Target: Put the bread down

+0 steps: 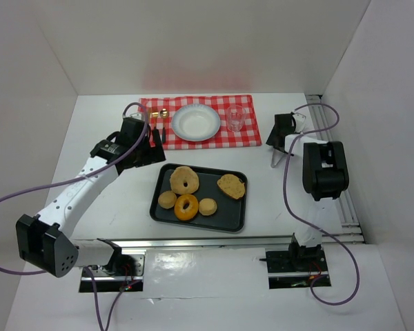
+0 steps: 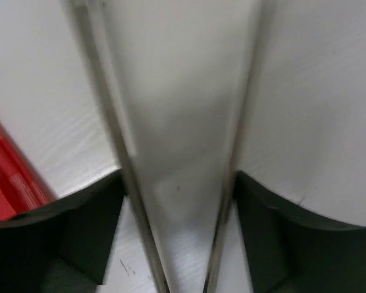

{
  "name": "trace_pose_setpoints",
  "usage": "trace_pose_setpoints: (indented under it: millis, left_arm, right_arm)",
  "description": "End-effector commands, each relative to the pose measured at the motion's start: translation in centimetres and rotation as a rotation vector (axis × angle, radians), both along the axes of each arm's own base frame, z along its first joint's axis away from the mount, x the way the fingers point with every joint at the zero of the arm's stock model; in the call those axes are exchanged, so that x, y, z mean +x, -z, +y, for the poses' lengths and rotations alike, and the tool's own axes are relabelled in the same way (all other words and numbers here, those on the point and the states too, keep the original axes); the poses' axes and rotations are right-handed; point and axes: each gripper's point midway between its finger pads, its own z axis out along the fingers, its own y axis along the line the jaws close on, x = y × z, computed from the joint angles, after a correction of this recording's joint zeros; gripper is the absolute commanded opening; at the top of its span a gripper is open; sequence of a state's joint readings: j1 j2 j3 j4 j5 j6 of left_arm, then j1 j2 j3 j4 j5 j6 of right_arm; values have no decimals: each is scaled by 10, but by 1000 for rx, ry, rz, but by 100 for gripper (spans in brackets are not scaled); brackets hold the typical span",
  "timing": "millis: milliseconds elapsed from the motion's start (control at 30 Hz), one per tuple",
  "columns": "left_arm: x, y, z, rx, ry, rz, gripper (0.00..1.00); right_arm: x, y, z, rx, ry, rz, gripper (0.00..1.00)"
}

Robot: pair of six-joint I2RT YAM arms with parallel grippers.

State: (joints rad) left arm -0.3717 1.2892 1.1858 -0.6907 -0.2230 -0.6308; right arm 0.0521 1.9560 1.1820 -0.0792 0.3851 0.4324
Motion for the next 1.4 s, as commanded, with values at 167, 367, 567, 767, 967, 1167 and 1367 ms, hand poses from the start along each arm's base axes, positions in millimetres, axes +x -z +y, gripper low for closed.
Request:
trace_pose_setpoints:
  millis: [167, 367, 567, 767, 967, 1167, 1367]
  left_arm:
    - [13, -21, 2, -17, -4, -62, 99]
    - [14, -32, -2, -40, 9, -84, 99]
    - [9, -41, 1, -47, 3, -123, 99]
    - [8, -44, 1, -58, 16, -127, 99]
    - [4, -38, 0, -58, 23, -106, 99]
    - [-1, -36, 0, -71, 23, -103, 99]
    - [-2, -41, 8, -59, -1, -118, 99]
  right_arm:
    - [21, -50, -2, -32, 33, -157, 39]
    - [1, -131, 21, -11, -44, -270, 35]
    - [-66, -169, 75, 76, -241, -247, 35]
    - [-145, -161, 133, 225, -478, -132, 36]
    - [-213, -158, 190, 334, -703, 5, 46]
    - [-250, -143, 241, 426, -887, 105, 47]
    - [-250, -143, 266, 426, -967, 124, 52]
